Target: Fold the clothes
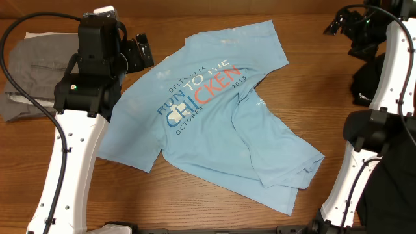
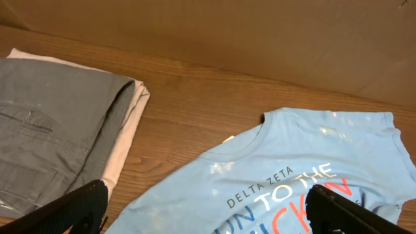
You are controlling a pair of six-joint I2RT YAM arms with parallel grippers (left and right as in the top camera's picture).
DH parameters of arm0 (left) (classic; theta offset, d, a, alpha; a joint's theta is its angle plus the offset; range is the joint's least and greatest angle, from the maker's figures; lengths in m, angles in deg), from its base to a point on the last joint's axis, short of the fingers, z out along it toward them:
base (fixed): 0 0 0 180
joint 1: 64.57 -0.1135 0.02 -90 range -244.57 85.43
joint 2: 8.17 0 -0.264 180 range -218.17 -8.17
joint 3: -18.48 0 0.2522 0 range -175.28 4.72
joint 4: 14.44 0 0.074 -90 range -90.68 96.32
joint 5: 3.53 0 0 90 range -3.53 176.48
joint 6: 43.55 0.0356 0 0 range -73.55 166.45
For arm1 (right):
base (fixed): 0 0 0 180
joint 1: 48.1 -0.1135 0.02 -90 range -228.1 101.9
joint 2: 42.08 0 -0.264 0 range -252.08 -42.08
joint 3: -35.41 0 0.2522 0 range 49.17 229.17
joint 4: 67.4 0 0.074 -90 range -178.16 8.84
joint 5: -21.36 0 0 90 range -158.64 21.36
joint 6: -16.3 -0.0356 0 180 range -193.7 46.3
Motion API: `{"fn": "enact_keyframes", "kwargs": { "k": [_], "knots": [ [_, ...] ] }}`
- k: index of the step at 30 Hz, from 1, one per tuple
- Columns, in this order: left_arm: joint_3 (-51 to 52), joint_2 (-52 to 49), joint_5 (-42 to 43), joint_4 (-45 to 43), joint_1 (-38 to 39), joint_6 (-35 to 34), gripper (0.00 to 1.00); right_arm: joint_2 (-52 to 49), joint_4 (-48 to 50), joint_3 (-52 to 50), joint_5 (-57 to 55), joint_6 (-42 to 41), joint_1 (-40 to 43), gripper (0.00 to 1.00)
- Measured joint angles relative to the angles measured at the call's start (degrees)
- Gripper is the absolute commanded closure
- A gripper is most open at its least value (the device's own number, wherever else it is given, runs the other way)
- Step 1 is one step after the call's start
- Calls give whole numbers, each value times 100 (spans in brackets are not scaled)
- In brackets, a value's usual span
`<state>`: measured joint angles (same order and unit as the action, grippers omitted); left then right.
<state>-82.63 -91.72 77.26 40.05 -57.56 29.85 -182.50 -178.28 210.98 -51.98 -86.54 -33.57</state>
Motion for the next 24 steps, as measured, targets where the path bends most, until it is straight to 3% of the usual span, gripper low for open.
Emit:
{"fn": "enact_keyframes", "kwargs": {
  "k": [17, 24],
  "knots": [
    [4, 0, 24, -188, 0, -33, 0, 0, 4, 0, -208, 50, 11, 0],
    [4, 0, 1263, -352, 61, -149, 0, 0, 4, 0, -210, 50, 11, 0]
  ]
}}
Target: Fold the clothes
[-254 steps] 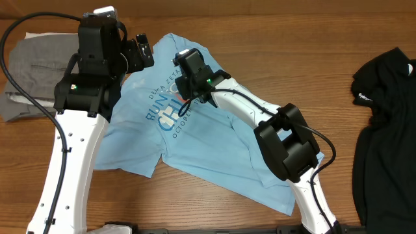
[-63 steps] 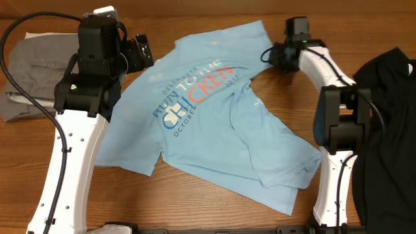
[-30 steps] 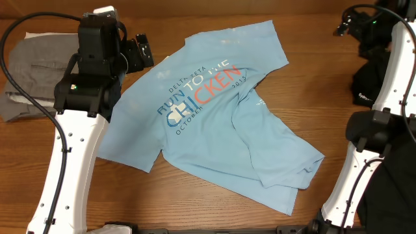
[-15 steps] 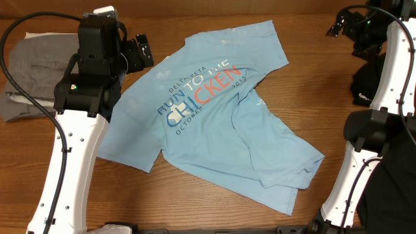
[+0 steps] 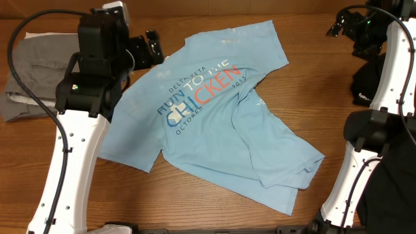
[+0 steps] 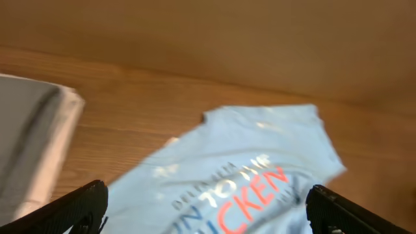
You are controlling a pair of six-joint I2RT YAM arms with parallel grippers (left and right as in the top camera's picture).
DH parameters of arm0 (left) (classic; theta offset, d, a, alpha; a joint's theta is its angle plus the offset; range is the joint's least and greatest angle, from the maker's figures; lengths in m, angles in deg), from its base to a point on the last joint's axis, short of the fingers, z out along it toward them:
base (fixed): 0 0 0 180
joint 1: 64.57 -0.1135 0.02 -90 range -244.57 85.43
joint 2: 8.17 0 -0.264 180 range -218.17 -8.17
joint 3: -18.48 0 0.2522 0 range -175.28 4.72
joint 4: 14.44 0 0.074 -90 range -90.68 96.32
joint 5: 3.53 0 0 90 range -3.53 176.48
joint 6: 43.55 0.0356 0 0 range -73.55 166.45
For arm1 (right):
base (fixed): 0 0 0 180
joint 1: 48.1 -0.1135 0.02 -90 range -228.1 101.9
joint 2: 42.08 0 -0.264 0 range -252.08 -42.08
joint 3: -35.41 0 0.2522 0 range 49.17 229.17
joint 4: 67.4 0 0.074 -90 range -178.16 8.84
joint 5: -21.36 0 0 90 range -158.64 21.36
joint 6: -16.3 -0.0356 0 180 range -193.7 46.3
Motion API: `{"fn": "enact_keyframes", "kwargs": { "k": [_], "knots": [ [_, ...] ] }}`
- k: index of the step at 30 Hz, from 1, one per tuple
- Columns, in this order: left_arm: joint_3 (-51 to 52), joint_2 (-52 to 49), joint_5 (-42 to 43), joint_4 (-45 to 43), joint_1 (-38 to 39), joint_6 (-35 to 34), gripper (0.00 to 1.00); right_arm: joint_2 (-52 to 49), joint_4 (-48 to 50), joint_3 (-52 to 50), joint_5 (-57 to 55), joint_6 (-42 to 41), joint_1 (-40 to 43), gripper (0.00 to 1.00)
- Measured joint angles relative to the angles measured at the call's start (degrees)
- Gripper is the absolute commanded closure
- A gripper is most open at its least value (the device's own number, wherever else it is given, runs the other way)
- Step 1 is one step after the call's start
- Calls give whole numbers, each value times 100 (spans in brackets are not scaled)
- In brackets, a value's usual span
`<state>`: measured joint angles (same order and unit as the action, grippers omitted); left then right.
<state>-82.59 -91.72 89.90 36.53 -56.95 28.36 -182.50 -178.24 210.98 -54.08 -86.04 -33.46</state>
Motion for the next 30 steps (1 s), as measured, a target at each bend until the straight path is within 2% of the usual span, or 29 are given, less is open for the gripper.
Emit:
{"fn": "enact_keyframes", "kwargs": {
  "k": [6, 7, 8, 9, 12, 15, 20, 24, 30],
  "knots": [
    [0, 0, 590, -92, 238, -42, 2, 0, -7, 0, 2, 2, 0, 0],
    [0, -7, 625, -133, 372, -28, 18, 0, -2, 0, 2, 4, 0, 0],
    [0, -20, 638, -160, 505, -11, 45, 0, -4, 0, 2, 4, 0, 0],
    [0, -63, 623, -175, 715, 48, 61, 0, -2, 0, 2, 2, 0, 0],
    [0, -361, 404, -214, 1169, 142, 94, 0, -4, 0, 2, 2, 0, 0],
    [0, -940, 109, -293, 1445, 356, 95, 0, -4, 0, 0, 2, 0, 0],
    [4, -1740, -350, -345, 1469, 870, 96, 0, -2, 0, 2, 0, 0, 0],
    [7, -1851, -804, -697, 1436, 997, 96, 0, -2, 0, 2, 0, 0, 0],
    [4, -2629, -1220, -1211, 883, 1082, 96, 0, -2, 0, 2, 2, 0, 0]
  ]
}}
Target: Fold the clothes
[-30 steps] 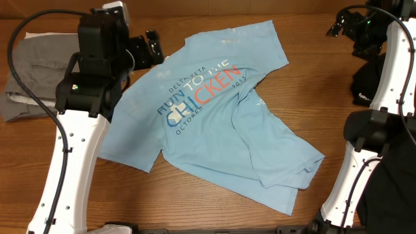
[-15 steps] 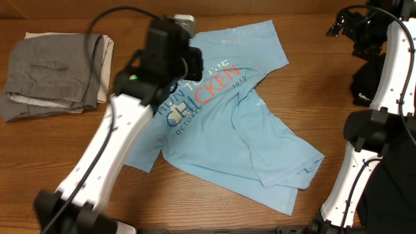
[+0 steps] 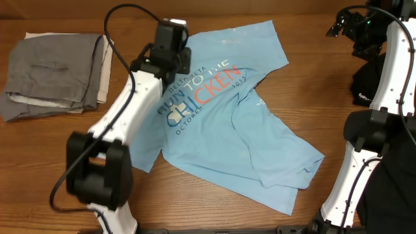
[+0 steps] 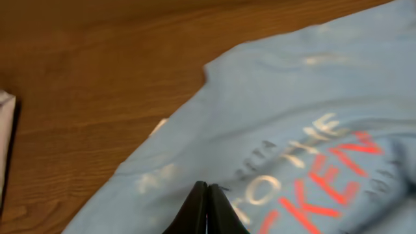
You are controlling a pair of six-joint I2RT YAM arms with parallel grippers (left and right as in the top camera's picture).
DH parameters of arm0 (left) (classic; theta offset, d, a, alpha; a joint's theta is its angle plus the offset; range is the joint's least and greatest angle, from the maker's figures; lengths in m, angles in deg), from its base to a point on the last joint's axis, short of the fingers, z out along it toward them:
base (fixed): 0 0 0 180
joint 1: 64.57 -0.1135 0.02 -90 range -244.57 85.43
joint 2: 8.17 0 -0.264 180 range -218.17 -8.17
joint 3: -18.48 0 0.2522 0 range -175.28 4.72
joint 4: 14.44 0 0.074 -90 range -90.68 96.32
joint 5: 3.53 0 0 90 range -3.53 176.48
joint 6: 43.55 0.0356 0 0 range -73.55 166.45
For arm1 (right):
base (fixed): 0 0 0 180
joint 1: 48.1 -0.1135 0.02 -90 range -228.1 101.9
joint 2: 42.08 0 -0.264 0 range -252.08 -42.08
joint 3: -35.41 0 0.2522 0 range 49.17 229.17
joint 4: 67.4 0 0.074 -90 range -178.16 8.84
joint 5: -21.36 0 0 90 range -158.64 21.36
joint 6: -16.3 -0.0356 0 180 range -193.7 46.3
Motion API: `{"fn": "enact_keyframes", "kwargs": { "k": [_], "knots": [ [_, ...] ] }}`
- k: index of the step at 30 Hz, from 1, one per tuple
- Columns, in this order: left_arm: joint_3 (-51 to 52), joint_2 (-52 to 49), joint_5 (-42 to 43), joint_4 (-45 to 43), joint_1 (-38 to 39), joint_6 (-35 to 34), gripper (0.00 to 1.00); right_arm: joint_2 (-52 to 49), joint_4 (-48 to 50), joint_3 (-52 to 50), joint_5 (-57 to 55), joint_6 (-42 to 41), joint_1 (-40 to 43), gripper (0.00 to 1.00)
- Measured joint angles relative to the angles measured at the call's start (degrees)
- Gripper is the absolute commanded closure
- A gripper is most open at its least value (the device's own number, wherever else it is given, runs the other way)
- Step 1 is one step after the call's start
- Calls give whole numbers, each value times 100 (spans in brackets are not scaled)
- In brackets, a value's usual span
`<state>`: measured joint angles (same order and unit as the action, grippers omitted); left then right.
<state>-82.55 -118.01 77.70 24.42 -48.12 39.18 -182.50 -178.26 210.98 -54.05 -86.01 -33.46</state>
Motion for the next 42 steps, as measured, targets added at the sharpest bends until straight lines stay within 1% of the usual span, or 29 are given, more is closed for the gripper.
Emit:
{"fn": "enact_keyframes", "kwargs": {
  "k": [3, 6, 13, 18, 21, 25, 29, 33, 38, 40, 42],
  "knots": [
    [2, -730, -52, -33, -402, 0, 96, 0, 2, -2, 0, 2, 0, 0],
    [2, -1126, -48, -122, -697, 0, 96, 0, -2, -2, 0, 2, 0, 0],
    [2, -1484, 299, -162, -1217, 0, 96, 0, -2, -4, 0, 13, 0, 0],
    [-33, -1596, 407, -13, -1296, 0, 96, 0, 0, -4, 0, 15, 0, 0],
    [-223, -1672, 219, 389, -1311, -94, 96, 0, -2, -4, -2, 13, 0, 0],
    [-387, -1696, -671, 1333, -1298, -710, 96, 0, 2, -4, 0, 13, 0, 0],
    [-391, -1696, -1261, 2039, -1434, -1296, 96, 0, -2, -4, 0, 13, 0, 0],
    [-391, -1694, -1340, 2361, -1606, -1558, 96, 0, -2, -4, -2, 13, 0, 0],
    [-275, -1552, -1307, 2553, -1655, -1687, 96, 0, -4, -4, 0, 13, 0, 0],
    [-138, -1368, -1126, 2618, -1655, -1709, 96, 0, 0, -4, 0, 13, 0, 0],
    [-138, -1034, -868, 2411, -1631, -1720, 96, 0, 2, -4, -2, 13, 0, 0]
  ]
}}
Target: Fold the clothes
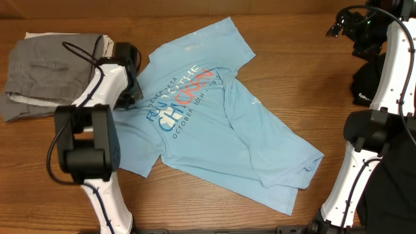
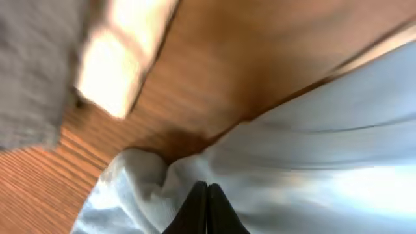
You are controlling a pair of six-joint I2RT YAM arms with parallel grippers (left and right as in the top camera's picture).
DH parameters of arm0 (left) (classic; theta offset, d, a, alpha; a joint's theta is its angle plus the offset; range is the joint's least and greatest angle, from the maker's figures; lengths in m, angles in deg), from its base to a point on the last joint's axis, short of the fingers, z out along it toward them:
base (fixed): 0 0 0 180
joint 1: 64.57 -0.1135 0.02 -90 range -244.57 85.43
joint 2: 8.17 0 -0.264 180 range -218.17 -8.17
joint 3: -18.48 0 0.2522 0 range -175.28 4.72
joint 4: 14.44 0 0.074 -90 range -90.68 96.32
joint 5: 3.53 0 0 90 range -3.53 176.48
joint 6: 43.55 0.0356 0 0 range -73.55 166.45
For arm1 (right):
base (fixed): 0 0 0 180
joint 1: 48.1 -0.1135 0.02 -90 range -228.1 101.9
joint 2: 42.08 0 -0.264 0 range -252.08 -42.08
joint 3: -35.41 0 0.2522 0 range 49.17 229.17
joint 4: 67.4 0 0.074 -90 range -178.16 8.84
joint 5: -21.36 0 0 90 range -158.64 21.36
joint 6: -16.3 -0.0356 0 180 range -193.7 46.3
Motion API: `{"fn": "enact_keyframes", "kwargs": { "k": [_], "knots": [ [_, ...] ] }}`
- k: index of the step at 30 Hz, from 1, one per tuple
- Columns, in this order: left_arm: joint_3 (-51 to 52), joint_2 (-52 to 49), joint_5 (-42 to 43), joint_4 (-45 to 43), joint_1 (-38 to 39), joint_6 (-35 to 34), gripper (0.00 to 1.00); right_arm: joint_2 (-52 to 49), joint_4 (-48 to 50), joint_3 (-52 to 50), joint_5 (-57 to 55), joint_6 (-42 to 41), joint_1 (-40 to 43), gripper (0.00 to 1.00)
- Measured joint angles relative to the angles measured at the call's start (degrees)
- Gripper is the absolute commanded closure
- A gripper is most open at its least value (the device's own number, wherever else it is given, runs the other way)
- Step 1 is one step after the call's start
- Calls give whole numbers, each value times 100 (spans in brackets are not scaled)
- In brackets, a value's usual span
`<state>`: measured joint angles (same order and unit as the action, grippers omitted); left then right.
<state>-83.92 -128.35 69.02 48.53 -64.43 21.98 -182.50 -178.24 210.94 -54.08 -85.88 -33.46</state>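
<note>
A light blue T-shirt (image 1: 214, 123) with "RUN TO THE CHICKEN" print lies crumpled and slanted across the wooden table. My left gripper (image 1: 134, 96) is at the shirt's left edge, beside the grey pile. In the left wrist view its fingertips (image 2: 207, 188) are pressed together with bunched blue cloth (image 2: 312, 149) round them, so it is shut on the shirt. My right gripper (image 1: 339, 25) hangs high at the far right corner, away from the shirt; whether it is open does not show.
A folded pile of grey trousers (image 1: 52, 65) over a pale garment lies at the far left, seen close in the left wrist view as a blurred grey pile (image 2: 32, 65). A black garment (image 1: 370, 81) sits at the right edge behind the right arm.
My left gripper, then shut at the shirt near the collar, is now further left by the grey pile. The shirt's upper half has shifted left and turned with it.
My left gripper was open above the table left of the shirt, then still open and nearer the collar. Then it was shut at the shirt's upper part. Now it holds the cloth further left, and the shirt's top has moved that way. The right arm stayed put.
</note>
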Motion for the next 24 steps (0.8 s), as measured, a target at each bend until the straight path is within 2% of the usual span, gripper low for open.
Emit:
{"fn": "enact_keyframes", "kwargs": {
  "k": [3, 5, 7, 10, 17, 24],
  "knots": [
    [-146, 789, 568, -570, 70, 157, 96, 0, -2, 0, 2, 0, 0, 0],
    [-385, 1480, 1158, -1303, 216, 415, 96, 0, -4, 0, 0, 0, 0, 0],
    [-544, 1731, 1521, -1733, 376, 627, 96, 0, -2, 0, 2, 0, 0, 0],
    [-568, 1248, 1915, -2369, 669, 1012, 96, 0, 2, 0, 2, 2, 0, 0],
    [-431, -446, 2037, -3040, 887, 1440, 96, 0, -2, 0, 0, 2, 0, 0],
    [-431, -1054, 1836, -3467, 837, 1569, 96, 0, 0, 0, 0, 4, 0, 0]
  ]
}}
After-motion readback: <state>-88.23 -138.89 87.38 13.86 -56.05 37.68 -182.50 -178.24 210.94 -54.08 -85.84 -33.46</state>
